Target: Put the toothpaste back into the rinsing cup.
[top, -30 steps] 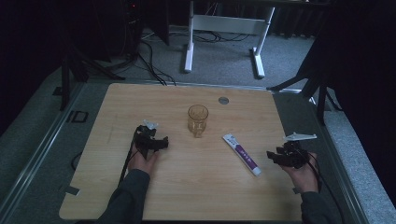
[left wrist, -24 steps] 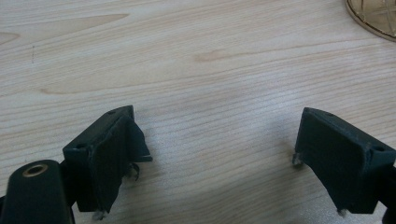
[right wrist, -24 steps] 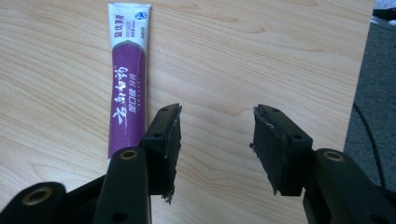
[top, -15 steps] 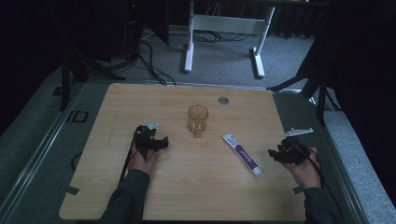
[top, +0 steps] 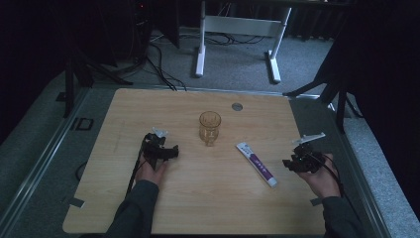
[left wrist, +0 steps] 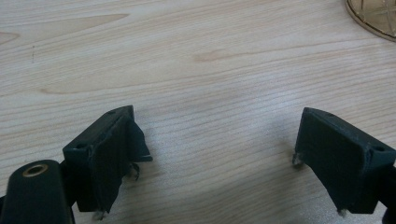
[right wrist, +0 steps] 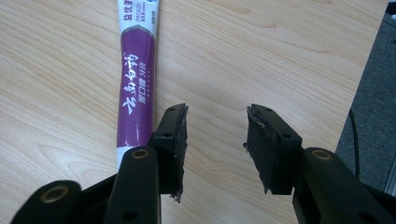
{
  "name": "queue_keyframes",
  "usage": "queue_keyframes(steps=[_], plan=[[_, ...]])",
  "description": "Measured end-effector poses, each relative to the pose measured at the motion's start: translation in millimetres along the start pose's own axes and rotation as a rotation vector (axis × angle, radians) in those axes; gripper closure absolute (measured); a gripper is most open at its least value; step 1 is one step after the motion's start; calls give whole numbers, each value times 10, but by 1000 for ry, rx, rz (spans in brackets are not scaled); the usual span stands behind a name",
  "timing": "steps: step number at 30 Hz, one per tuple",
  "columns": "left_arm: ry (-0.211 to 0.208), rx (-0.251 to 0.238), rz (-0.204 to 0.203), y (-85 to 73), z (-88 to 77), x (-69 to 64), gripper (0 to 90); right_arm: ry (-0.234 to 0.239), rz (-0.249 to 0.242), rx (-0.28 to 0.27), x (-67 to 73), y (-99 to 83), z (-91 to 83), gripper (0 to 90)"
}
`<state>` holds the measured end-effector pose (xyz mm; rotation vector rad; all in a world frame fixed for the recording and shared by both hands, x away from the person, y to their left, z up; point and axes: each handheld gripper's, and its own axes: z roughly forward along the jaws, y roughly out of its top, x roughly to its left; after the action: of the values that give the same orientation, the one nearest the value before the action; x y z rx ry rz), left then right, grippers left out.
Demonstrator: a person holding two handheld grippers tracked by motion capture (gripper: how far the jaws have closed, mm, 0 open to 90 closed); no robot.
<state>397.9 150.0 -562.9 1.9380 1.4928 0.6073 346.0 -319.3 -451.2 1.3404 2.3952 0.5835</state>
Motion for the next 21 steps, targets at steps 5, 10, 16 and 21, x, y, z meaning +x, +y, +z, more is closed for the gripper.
queue_keyframes(steps=[5,10,16,21], plan=[[0,1,1,0,0,1,128,-2,-2,21,15,7,-4,583],[0,1,1,0,0,0,128,-4,7,29,31,45,-19,571],[0,1,1,0,0,0,128,-3,-6,48,68,124,-4,565],[0,1,1,0,0,0,128,-2,-22,59,109,189,7,561]])
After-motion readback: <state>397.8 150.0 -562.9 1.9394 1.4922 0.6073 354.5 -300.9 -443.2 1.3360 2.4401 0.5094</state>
